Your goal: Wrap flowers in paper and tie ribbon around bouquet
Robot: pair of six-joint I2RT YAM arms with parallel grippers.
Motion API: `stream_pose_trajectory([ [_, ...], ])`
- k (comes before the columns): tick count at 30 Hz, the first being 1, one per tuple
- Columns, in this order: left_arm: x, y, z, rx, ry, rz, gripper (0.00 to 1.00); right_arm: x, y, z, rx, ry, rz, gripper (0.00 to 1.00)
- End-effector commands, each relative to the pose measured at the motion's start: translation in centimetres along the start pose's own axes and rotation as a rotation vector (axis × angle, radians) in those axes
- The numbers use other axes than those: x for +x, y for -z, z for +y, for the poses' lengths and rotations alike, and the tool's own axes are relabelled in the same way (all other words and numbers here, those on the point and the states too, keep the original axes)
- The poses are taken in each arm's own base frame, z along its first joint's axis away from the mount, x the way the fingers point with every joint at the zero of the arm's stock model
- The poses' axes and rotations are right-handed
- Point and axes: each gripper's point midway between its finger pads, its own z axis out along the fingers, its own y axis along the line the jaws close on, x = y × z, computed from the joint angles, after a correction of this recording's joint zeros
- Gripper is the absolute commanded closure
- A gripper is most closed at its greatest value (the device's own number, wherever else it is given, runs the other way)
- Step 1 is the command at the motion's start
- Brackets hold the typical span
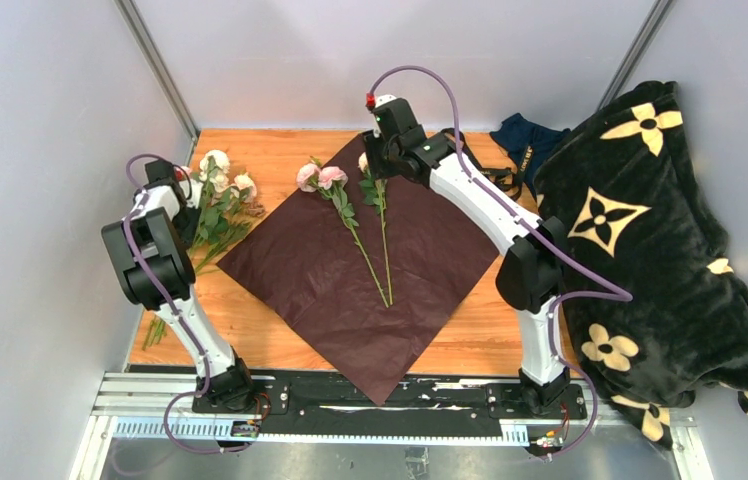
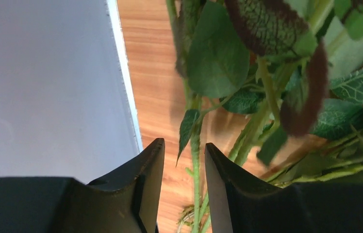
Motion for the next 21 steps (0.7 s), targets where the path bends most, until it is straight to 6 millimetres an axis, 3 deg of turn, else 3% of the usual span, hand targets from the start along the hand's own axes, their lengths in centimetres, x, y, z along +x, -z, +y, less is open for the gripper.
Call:
stream_pose_trajectory([
  [1,0.5,-1.7,-1.5,0.078,0.004,0.036,0.58,1.3,0.3,0.3,0.003,0.030,0.032,0.51],
  [4,0.8,-2.4,-1.9,0.086,0.005,0.048,0.61,1.2,0.8,0.0,0.014,0.036,0.027,0.51],
  [6,0.8,-2.6,-1.5,0.064,0.016,0.058,0.91,1.1,1.2,-0.2,0.020,0.038,0.022,0.52],
  [7,0.6,-2.5,-1.1,0.049,0.034,0.055,1.00,1.0,1.5,-0.2,0.020,0.039,0.018,0.52],
  [10,-1.0,-0.1,0.6,0.017,0.136,-0.037,1.00,0.7,2.4,-0.3,0.019,0.043,0.006,0.52],
  [12,-2.6,3.1,2.3,-0.031,0.209,-0.148,1.00,0.4,3.2,-0.3,0.021,0.047,-0.006,0.52],
  [14,-4.6,8.6,4.2,-0.087,0.253,-0.306,1.00,-0.1,4.4,-0.4,0.025,0.051,-0.029,0.52],
  [16,-5.5,12.9,5.2,-0.147,0.248,-0.393,1.00,-0.6,5.4,-0.4,0.024,0.050,-0.055,0.52],
  [17,-6.1,16.1,5.7,-0.211,0.212,-0.444,1.00,-0.9,6.1,-0.3,0.018,0.048,-0.074,0.52],
  [19,-6.6,20.7,6.2,-0.299,0.175,-0.506,1.00,-1.7,7.2,0.4,-0.019,0.049,-0.119,0.52],
  [21,-7.3,24.6,5.4,-0.241,0.164,-0.591,1.00,-2.2,8.6,1.9,-0.104,0.063,-0.166,0.52],
])
